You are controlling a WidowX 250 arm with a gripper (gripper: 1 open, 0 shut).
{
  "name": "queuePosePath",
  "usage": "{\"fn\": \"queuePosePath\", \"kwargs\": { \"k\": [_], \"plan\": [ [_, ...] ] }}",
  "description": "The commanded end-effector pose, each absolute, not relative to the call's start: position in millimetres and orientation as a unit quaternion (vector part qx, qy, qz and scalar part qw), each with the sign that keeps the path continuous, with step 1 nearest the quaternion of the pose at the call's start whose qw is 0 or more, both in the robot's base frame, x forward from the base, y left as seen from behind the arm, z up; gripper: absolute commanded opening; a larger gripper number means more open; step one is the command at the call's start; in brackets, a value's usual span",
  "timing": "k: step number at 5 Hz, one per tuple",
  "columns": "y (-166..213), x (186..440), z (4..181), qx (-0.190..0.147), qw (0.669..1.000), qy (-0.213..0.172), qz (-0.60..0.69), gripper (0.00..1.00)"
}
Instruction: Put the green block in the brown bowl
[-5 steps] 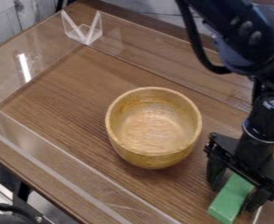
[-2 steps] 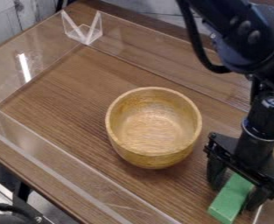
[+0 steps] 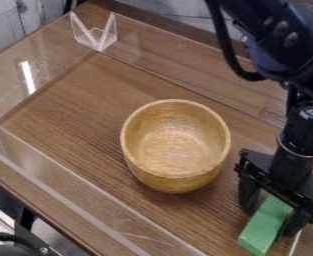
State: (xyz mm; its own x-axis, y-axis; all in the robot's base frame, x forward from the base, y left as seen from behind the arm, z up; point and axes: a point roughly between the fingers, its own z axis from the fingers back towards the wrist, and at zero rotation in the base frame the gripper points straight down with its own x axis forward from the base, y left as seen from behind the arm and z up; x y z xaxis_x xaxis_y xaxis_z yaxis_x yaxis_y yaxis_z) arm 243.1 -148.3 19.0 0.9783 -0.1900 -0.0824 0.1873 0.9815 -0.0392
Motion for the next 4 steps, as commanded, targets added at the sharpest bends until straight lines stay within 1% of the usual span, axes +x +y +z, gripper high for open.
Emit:
{"fn": "queuePosePath", "kwargs": {
  "k": [1,4],
  "plan": [
    [-151.3,255.3,28.1,-0.028,0.995,0.023,-0.09,1.0],
    [-148.9,260.1,27.9,-0.032,0.996,0.025,-0.079,1.0]
  ]
}}
